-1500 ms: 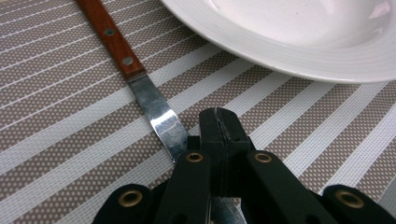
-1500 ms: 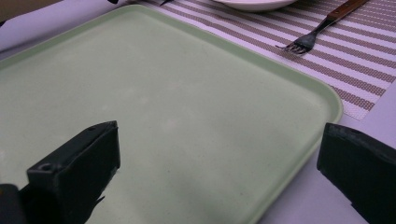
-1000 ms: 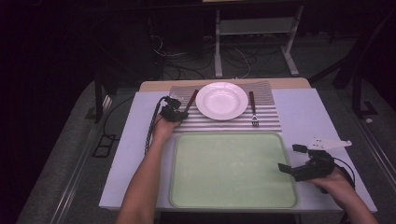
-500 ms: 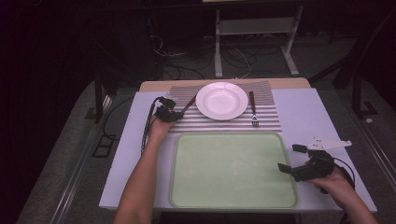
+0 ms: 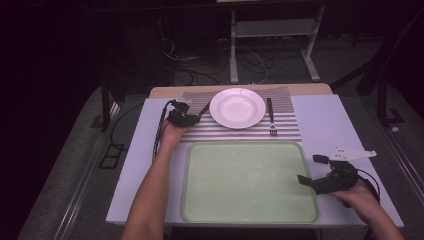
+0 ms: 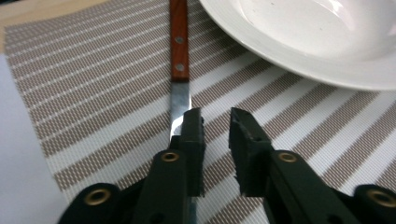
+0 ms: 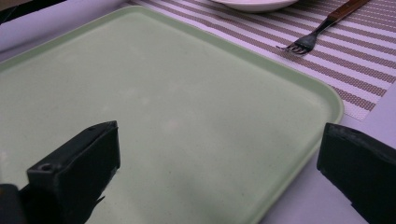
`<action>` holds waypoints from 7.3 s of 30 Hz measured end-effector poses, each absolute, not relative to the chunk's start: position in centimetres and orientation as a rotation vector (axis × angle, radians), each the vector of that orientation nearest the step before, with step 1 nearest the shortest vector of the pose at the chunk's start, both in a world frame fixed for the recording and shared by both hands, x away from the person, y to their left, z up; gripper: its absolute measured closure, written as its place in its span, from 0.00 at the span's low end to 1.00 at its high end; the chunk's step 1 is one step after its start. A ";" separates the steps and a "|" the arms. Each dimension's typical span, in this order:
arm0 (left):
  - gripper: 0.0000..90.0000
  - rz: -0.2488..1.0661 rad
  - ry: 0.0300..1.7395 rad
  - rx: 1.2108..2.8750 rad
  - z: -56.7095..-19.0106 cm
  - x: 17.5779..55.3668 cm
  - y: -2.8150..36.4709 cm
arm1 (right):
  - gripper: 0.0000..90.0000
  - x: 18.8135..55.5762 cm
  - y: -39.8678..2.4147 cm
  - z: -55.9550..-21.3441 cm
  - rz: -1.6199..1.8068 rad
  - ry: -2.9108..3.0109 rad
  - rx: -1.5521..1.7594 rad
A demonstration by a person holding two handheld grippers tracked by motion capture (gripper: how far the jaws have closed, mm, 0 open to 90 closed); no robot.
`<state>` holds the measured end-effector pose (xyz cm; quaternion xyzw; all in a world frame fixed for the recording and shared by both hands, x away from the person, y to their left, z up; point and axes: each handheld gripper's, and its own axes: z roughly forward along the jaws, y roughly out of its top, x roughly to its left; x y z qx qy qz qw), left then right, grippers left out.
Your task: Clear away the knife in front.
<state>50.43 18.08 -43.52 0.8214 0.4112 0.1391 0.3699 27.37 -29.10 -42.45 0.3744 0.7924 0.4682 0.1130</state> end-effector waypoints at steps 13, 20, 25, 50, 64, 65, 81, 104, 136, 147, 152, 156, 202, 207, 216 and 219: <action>0.75 0.396 1.081 2.102 -42.9 53.1 17.0 | 0.00 27.4 -29.2 -42.5 1.378 2.323 1.107; 0.75 0.393 1.118 2.098 -43.4 54.3 16.5 | 0.00 27.4 -29.2 -42.5 1.381 2.325 1.105; 0.76 0.396 1.133 2.078 -43.6 54.8 16.3 | 0.00 27.5 -29.3 -42.5 1.385 2.322 1.105; 0.82 0.409 1.148 2.138 -44.7 55.5 15.0 | 0.00 27.5 -29.3 -42.5 1.395 2.322 1.103; 0.85 0.433 1.147 2.138 -44.8 55.3 14.9 | 0.00 27.4 -29.3 -42.5 1.395 2.323 1.101; 0.85 0.435 1.144 2.141 -44.8 55.3 14.9 | 0.00 27.4 -29.3 -42.5 1.396 2.323 1.101; 0.86 0.433 1.152 2.156 -44.1 55.1 15.7 | 0.00 27.4 -29.3 -42.4 1.399 2.321 1.102; 0.86 0.381 1.182 2.132 -42.0 51.6 18.7 | 0.00 27.4 -29.2 -42.4 1.398 2.321 1.101; 0.86 0.260 1.114 2.060 -39.3 42.6 18.6 | 0.00 27.2 -29.1 -42.3 1.424 2.311 1.105; 0.86 0.234 1.062 2.066 -39.1 39.7 17.3 | 0.00 27.1 -29.0 -42.3 1.427 2.307 1.103; 0.86 0.232 1.033 2.074 -38.9 38.1 16.6 | 0.00 27.0 -29.0 -42.3 1.423 2.311 1.095; 0.86 0.222 1.004 2.086 -38.9 36.8 15.9 | 0.00 27.0 -29.0 -42.3 1.426 2.309 1.093; 0.99 0.131 0.872 2.205 -43.2 33.1 10.1 | 0.00 26.7 -29.2 -42.4 1.429 2.320 1.081; 0.99 0.113 0.841 2.251 -43.8 33.4 9.1 | 0.00 26.7 -29.1 -42.4 1.428 2.318 1.078; 1.00 0.131 0.866 2.257 -44.0 33.8 10.3 | 0.00 26.7 -29.1 -42.3 1.421 2.316 1.078; 1.00 0.153 0.885 2.258 -43.9 33.8 11.0 | 0.00 26.6 -29.0 -42.3 1.420 2.316 1.076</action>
